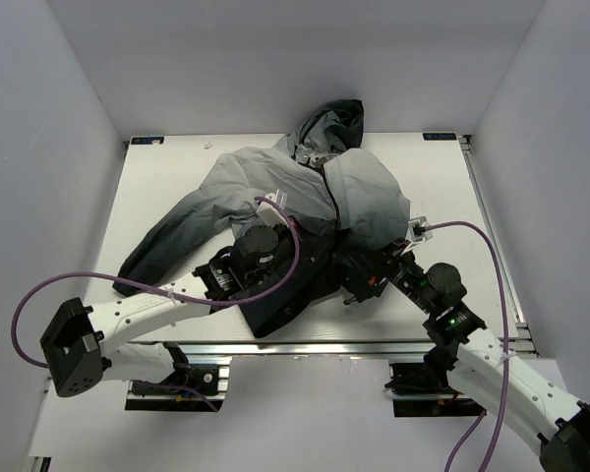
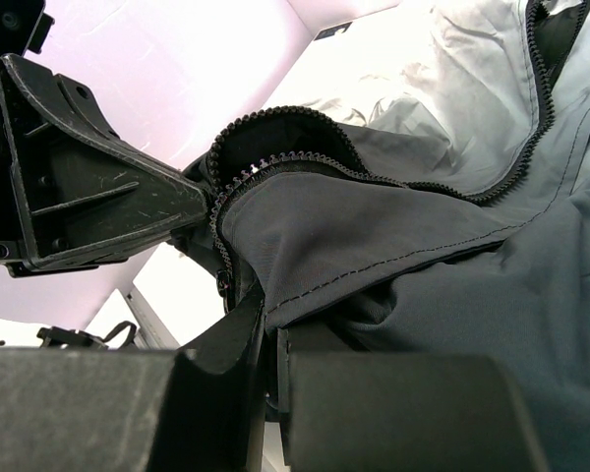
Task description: Zip up the jacket
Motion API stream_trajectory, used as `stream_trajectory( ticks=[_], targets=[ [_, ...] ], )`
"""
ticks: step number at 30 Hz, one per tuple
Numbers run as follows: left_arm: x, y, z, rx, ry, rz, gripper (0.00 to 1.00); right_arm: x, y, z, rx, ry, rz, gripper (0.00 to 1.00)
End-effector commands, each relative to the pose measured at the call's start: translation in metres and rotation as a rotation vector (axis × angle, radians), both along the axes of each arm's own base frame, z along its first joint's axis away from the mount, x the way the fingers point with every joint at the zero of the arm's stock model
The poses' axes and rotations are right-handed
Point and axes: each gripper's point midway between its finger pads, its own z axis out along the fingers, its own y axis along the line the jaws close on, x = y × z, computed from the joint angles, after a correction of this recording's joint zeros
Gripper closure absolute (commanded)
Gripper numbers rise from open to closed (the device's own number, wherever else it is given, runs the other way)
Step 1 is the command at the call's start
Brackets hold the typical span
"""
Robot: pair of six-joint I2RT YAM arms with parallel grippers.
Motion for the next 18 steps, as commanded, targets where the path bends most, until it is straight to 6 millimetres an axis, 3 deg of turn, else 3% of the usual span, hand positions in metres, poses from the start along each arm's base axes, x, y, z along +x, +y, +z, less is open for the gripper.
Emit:
stream_trajectory(
  ticks=[1,18],
  targets=[
    [-0.0010,0.0003,0.0116,-0.033,-0.021,-0.010,1.00,-0.0004,-0.0021,0.0261,0.072,-0.078,-0.012,1.00],
    [-0.0030,-0.0061,0.0064,-0.022,-0.009,-0.039,1.00,0.0027,-0.0038,0.0273,0.099,-0.074,-0.031,1.00]
  ],
)
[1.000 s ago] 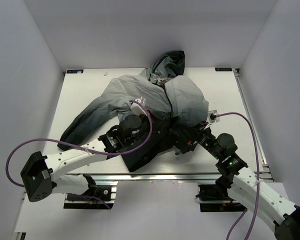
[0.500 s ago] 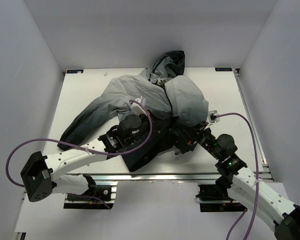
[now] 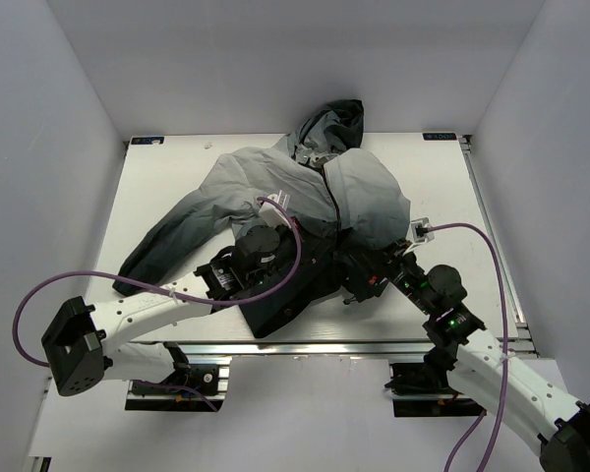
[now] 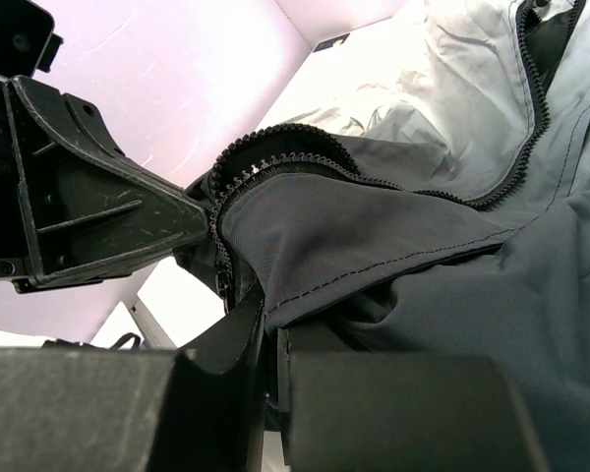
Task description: Zip up the jacket
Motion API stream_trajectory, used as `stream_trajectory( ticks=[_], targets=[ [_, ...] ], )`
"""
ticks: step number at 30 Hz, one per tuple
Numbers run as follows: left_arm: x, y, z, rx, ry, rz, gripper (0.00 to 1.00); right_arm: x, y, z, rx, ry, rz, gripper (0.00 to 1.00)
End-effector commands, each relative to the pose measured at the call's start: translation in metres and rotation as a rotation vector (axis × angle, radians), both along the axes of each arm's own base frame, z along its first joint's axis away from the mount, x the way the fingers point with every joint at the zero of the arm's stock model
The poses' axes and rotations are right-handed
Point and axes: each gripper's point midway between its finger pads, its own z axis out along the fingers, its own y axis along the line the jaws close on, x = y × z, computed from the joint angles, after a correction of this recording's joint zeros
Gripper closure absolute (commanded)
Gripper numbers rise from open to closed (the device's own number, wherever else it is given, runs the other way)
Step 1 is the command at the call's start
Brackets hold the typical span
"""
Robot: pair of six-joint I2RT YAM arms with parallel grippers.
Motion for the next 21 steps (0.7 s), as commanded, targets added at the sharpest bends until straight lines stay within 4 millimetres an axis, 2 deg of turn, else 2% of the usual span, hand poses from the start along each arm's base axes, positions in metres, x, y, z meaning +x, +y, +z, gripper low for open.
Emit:
stream_trajectory(
  ticks=[1,21],
  targets=[
    [-0.0003,-0.0029,0.0091,-0.026,-0.016,-0.017,1.00,0.0008,-0.0014,0.0275,0.070,-0.081,-0.012,1.00],
    [-0.0032,-0.0063,0.0111,-0.039,-0.015,-0.039,1.00,0.0073,-0.0079,0.0253,0.107,-0.066,-0.065,1.00]
  ],
)
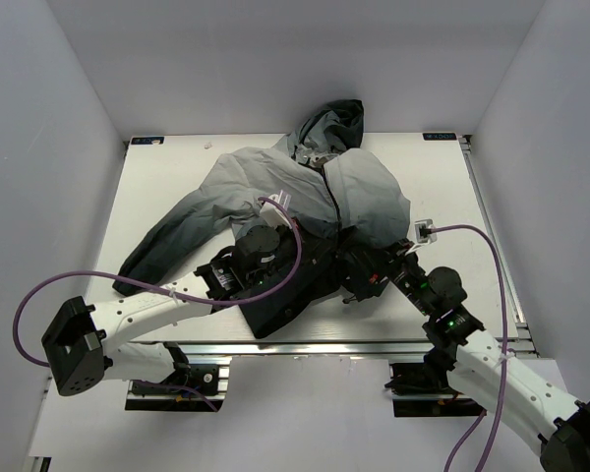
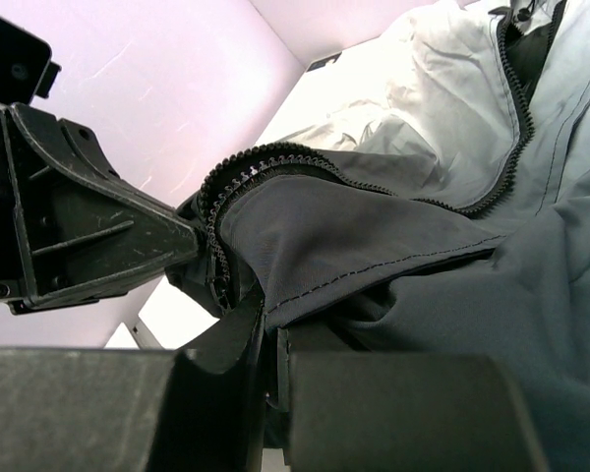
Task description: Zip up the jacket
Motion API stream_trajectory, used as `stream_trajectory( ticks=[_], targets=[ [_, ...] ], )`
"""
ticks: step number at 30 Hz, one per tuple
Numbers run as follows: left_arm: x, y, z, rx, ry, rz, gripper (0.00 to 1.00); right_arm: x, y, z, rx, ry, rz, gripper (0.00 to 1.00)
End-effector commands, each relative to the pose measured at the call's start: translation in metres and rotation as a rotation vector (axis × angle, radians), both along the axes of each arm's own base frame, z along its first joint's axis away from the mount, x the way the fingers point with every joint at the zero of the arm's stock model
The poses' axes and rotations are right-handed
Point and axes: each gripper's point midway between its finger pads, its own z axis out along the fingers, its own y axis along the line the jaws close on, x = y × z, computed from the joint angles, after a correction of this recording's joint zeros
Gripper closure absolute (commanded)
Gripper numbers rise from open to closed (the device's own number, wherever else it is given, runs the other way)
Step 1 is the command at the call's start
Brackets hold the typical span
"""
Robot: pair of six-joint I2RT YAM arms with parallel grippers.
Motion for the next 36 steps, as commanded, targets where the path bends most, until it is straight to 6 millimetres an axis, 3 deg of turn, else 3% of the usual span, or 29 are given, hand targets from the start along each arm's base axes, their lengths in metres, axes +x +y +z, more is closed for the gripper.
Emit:
stream_trajectory(
  ticks=[1,11,23,36],
  targets=[
    [0.001,-0.005,0.012,-0.042,-0.018,-0.016,1.00,0.002,-0.002,0.024,0.079,-0.069,-0.019,1.00],
    [0.004,-0.010,0.006,-0.049,0.007,-0.010,1.00,-0.002,-0.002,0.027,0.144,-0.065,-0.001,1.00],
    [0.001,-0.012,0.009,-0.051,-0.001,-0.028,1.00,0.006,-0.008,0.012,0.163,-0.023,-0.056,1.00],
    [0.001,-0.017,0.002,-0.030,0.022,-0.042,1.00,0.000,-0.008,0.024,0.248,-0.051,-0.031,1.00]
  ],
)
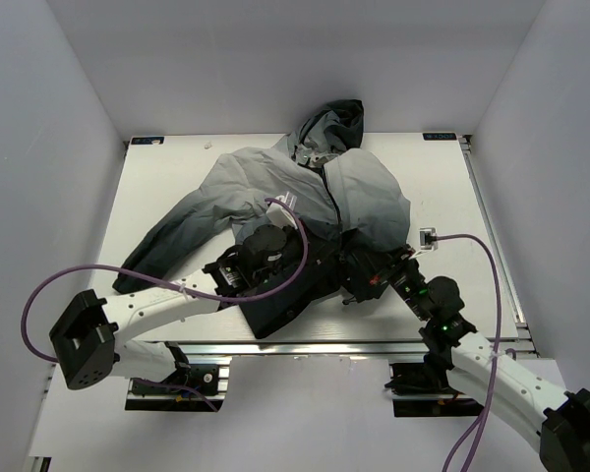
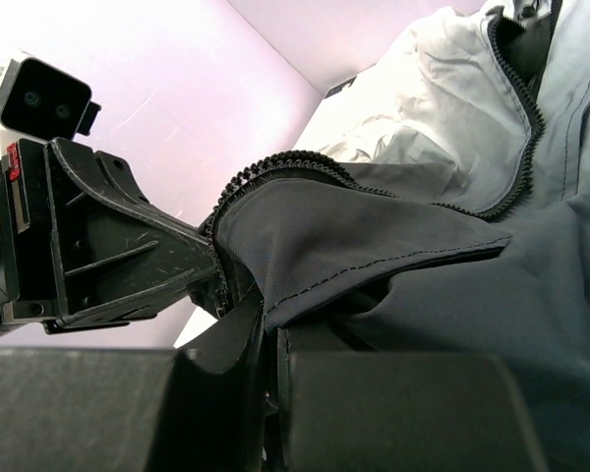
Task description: Zip up the jacket
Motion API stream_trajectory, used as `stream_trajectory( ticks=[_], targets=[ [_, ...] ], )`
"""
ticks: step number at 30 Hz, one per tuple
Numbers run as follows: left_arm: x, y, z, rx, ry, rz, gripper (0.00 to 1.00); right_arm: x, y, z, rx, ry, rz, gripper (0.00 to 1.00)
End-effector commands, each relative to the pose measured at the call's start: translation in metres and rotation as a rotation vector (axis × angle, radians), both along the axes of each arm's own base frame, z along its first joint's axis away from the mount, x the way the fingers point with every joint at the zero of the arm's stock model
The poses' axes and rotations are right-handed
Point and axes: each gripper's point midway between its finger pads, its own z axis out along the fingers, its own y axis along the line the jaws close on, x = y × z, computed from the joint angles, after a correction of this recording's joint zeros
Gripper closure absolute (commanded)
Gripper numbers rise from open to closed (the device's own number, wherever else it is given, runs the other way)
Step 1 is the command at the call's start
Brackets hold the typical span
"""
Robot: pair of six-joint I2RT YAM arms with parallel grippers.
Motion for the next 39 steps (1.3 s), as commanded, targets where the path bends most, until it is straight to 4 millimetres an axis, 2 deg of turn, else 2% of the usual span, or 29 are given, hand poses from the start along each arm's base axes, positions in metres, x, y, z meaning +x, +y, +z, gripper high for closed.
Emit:
stream_trajectory(
  ticks=[1,5,13,16,24,26,29,32,33,35,36,37,39],
  targets=[
    [0.001,-0.006,0.013,-0.028,-0.009,-0.015,1.00,-0.003,-0.004,0.032,0.118,-0.073,-0.006,1.00],
    [0.001,-0.008,0.011,-0.028,-0.004,-0.015,1.00,-0.003,-0.001,0.033,0.126,-0.062,0.007,1.00],
    [0.001,-0.004,0.019,-0.053,-0.022,-0.006,1.00,-0.001,0.005,0.006,0.042,0.037,0.015,1.00],
    [-0.001,-0.004,0.021,-0.066,-0.033,-0.013,1.00,0.001,0.003,0.002,0.029,0.048,0.003,1.00],
    [-0.002,-0.009,0.016,-0.047,-0.028,-0.039,1.00,0.004,0.001,0.015,0.080,0.027,-0.015,1.00],
    [-0.002,-0.008,0.014,-0.041,-0.023,-0.033,1.00,0.002,0.000,0.023,0.099,-0.005,-0.016,1.00],
    [0.000,-0.003,0.014,-0.038,-0.025,-0.010,1.00,0.006,-0.004,0.024,0.072,-0.012,-0.044,1.00],
    [0.008,0.013,0.010,0.002,-0.017,0.076,1.00,0.011,-0.005,0.005,-0.061,0.069,-0.072,1.00],
    [0.009,0.022,0.001,0.046,0.001,0.107,1.00,0.010,-0.006,-0.012,-0.142,0.147,-0.070,1.00],
    [0.018,0.039,-0.005,0.091,0.005,0.201,1.00,0.005,-0.007,-0.034,-0.288,0.205,-0.042,1.00],
    [0.017,0.052,-0.022,0.162,0.043,0.230,1.00,0.000,-0.007,-0.048,-0.352,0.264,-0.017,1.00],
    [0.017,0.059,-0.033,0.188,0.062,0.249,1.00,-0.010,-0.009,-0.074,-0.469,0.363,0.031,1.00],
    [0.020,0.077,-0.051,0.235,0.109,0.281,1.00,-0.032,-0.006,-0.106,-0.574,0.489,0.144,1.00]
  ],
)
